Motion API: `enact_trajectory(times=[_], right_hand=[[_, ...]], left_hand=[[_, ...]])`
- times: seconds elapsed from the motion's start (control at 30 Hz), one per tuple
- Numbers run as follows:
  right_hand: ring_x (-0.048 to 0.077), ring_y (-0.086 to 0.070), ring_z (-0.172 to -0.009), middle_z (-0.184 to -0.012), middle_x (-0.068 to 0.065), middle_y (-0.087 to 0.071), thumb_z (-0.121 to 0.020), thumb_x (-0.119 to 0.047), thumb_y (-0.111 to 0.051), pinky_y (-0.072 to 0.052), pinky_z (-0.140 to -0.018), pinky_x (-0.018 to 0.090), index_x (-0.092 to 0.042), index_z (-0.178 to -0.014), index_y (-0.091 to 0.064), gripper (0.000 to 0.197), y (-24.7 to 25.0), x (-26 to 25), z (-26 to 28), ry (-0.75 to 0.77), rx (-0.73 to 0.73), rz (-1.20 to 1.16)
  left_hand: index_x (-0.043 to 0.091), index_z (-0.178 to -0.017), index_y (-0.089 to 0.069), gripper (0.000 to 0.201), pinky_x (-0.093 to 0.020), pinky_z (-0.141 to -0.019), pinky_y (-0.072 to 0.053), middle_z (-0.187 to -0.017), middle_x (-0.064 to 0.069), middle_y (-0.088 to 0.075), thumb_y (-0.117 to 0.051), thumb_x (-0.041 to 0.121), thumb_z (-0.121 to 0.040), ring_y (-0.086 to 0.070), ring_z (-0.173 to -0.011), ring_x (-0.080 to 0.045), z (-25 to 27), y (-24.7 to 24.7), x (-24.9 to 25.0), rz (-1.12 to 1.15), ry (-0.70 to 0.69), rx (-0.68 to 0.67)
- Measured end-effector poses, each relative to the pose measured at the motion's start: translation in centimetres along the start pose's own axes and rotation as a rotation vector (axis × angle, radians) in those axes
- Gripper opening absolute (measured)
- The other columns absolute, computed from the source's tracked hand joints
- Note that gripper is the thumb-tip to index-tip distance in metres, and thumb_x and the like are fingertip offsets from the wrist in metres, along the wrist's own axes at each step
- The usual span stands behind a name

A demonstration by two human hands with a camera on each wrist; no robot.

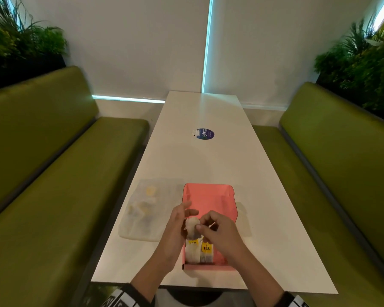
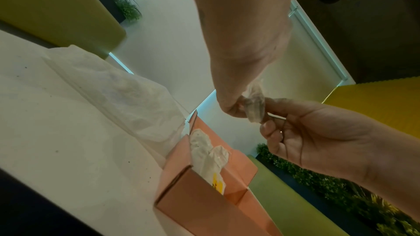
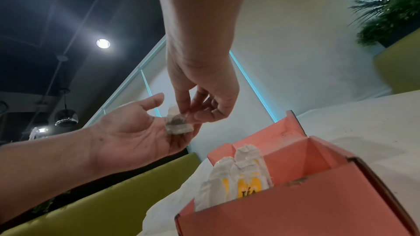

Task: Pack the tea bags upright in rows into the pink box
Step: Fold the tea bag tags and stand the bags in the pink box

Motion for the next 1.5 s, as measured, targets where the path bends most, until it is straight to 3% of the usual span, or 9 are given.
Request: enact_trajectory(times=[0.17, 0.3, 0.4, 0.57, 0.77, 0.97, 1.1, 1.3, 1.5], right_hand=[[0.008, -0.057, -0.062, -0.079, -0.004, -0.062, -0.082, -0.017, -0.07, -0.051, -0.065, 0.027, -0.019, -0.082, -0.06, 0.01, 0.8, -0.1, 0.0, -0.023, 0.029, -0.058], [0.009, -0.055, -0.068, -0.083, -0.006, -0.064, -0.078, -0.018, -0.075, -0.051, -0.068, 0.024, -0.021, -0.087, -0.066, 0.014, 2.3, -0.1, -0.2, -0.003, -0.095, -0.016], [0.009, -0.053, -0.062, -0.07, -0.006, -0.064, -0.077, -0.011, -0.074, -0.049, -0.063, 0.024, -0.018, -0.073, -0.068, 0.01, 3.0, -0.1, -0.3, -0.021, -0.149, -0.032], [0.01, -0.053, -0.065, -0.066, -0.003, -0.06, -0.078, -0.005, -0.069, -0.042, -0.065, 0.02, -0.013, -0.066, -0.06, 0.017, 4.1, 0.5, -1.0, -0.012, 0.376, 0.006], [0.002, -0.056, -0.058, -0.057, -0.005, -0.061, -0.076, -0.002, -0.07, -0.044, -0.057, 0.011, -0.008, -0.068, -0.062, 0.013, 2.1, 0.1, -0.2, -0.024, 0.129, -0.071], [-0.003, -0.059, -0.074, -0.077, -0.01, -0.065, -0.08, -0.01, -0.069, -0.043, -0.066, 0.008, -0.027, -0.066, -0.065, 0.022, 1.7, -0.4, 0.2, 0.04, 0.089, -0.003], [0.023, -0.065, -0.08, -0.089, 0.004, -0.066, -0.071, -0.028, -0.075, -0.053, -0.079, 0.038, -0.028, -0.072, -0.066, 0.009, 2.0, -0.1, -0.1, 0.038, 0.096, -0.06], [0.007, -0.054, -0.074, -0.099, -0.012, -0.062, -0.069, -0.01, -0.08, -0.046, -0.065, 0.014, -0.027, -0.104, -0.059, 0.044, 3.0, 0.0, 0.3, 0.079, -0.006, -0.03], [0.0, -0.059, -0.064, -0.067, -0.011, -0.067, -0.078, -0.007, -0.072, -0.048, -0.064, 0.016, -0.025, -0.075, -0.068, 0.019, 2.5, 0.7, 0.2, 0.105, 0.049, -0.001]], left_hand=[[0.008, -0.087, -0.068, 0.011, -0.016, -0.067, -0.051, -0.076, -0.006, -0.068, -0.057, 0.009, -0.09, -0.065, -0.075, -0.014, 0.5, 0.4, -0.1, -0.252, -0.072, 0.052], [0.014, -0.092, -0.069, 0.008, -0.016, -0.064, -0.051, -0.069, -0.003, -0.067, -0.065, 0.01, -0.086, -0.064, -0.068, -0.01, 0.7, 0.5, 0.0, -0.342, -0.077, -0.005], [0.025, -0.111, -0.06, 0.035, -0.024, -0.073, -0.055, -0.074, -0.006, -0.069, -0.071, 0.012, -0.081, -0.068, -0.075, -0.015, 0.6, 0.7, -0.4, -0.382, -0.065, -0.047], [0.029, -0.106, -0.061, 0.032, -0.017, -0.075, -0.051, -0.099, 0.012, -0.065, -0.075, 0.022, -0.078, -0.059, -0.092, -0.003, 0.2, 1.0, -0.7, -0.477, -0.166, 0.109], [0.043, -0.1, -0.064, 0.025, -0.018, -0.081, -0.048, -0.102, 0.019, -0.067, -0.072, 0.032, -0.08, -0.059, -0.095, 0.001, 0.5, -0.1, -0.9, -0.575, -0.219, -0.045], [0.042, -0.096, -0.063, 0.025, -0.011, -0.07, -0.043, -0.09, 0.015, -0.068, -0.074, 0.028, -0.078, -0.058, -0.085, 0.002, 0.4, -0.3, -0.6, -0.6, -0.28, 0.001], [0.043, -0.083, -0.064, 0.023, -0.011, -0.063, -0.041, -0.077, 0.011, -0.069, -0.068, 0.021, -0.084, -0.058, -0.072, 0.0, 0.1, -0.2, -0.4, -0.65, -0.304, 0.026], [0.03, -0.078, -0.069, 0.017, -0.013, -0.06, -0.04, -0.068, 0.011, -0.066, -0.068, 0.015, -0.084, -0.055, -0.067, -0.001, 0.3, -0.2, -0.2, -0.472, -0.218, 0.021], [0.015, -0.08, -0.068, 0.005, -0.023, -0.069, -0.051, -0.077, -0.003, -0.069, -0.067, 0.013, -0.085, -0.062, -0.076, -0.014, 0.4, -0.2, -0.1, -0.336, -0.163, 0.032]])
Point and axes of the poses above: each hand's wrist, its own z-axis away from the middle knuckle, its own y-axis out of the back of the hand, x = y × z, the point moved 2 cm from there along -z, towards the middle knuckle
